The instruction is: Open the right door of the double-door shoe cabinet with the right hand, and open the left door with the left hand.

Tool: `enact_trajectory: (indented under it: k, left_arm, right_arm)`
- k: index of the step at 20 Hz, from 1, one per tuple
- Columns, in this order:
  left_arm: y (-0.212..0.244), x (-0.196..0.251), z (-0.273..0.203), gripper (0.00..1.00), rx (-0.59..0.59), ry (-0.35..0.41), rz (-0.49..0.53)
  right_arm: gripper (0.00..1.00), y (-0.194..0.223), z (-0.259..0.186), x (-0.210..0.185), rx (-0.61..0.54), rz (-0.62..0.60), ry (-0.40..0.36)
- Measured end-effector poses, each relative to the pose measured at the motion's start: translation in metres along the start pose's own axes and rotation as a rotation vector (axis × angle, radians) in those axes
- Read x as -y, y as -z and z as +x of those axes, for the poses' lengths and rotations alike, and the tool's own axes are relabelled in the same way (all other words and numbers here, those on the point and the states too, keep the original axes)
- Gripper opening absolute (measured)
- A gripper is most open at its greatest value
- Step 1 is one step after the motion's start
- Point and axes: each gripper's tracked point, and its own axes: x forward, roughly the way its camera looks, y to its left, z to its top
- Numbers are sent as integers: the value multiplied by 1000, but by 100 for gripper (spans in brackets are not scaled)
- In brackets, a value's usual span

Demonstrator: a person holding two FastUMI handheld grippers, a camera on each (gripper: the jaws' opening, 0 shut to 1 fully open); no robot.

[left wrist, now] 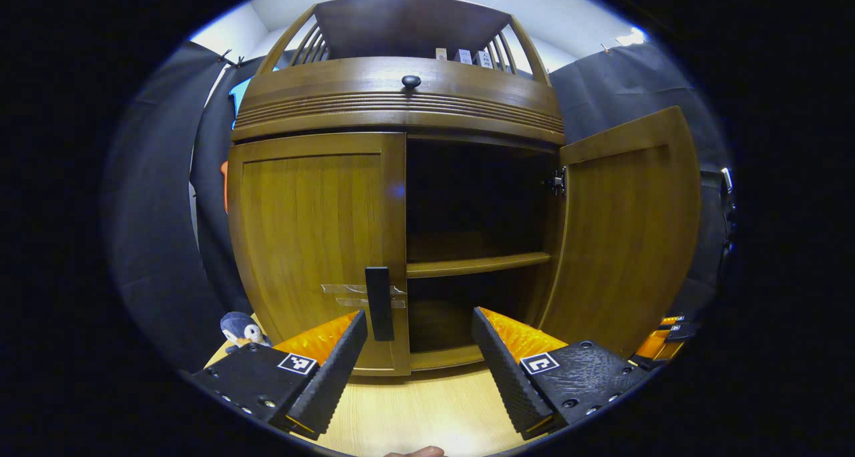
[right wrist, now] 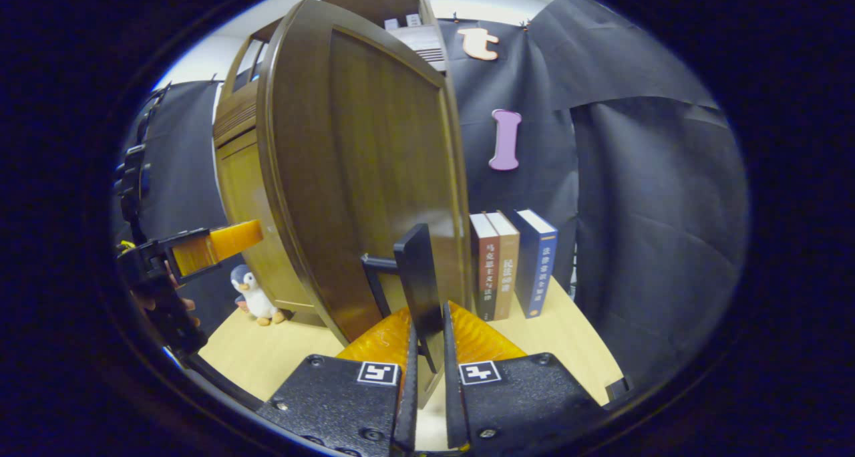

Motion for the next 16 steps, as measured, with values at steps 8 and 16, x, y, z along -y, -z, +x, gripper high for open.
enact_trajectory:
  k: [8, 16]
  left_arm:
    - [3, -12, 21, 95, 3, -27, 21]
    - [21, -36, 56, 95, -45, -104, 20]
  right_arm:
    - [13, -8, -10, 30, 30, 7, 59]
    - [13, -11, -27, 60, 50, 17, 118]
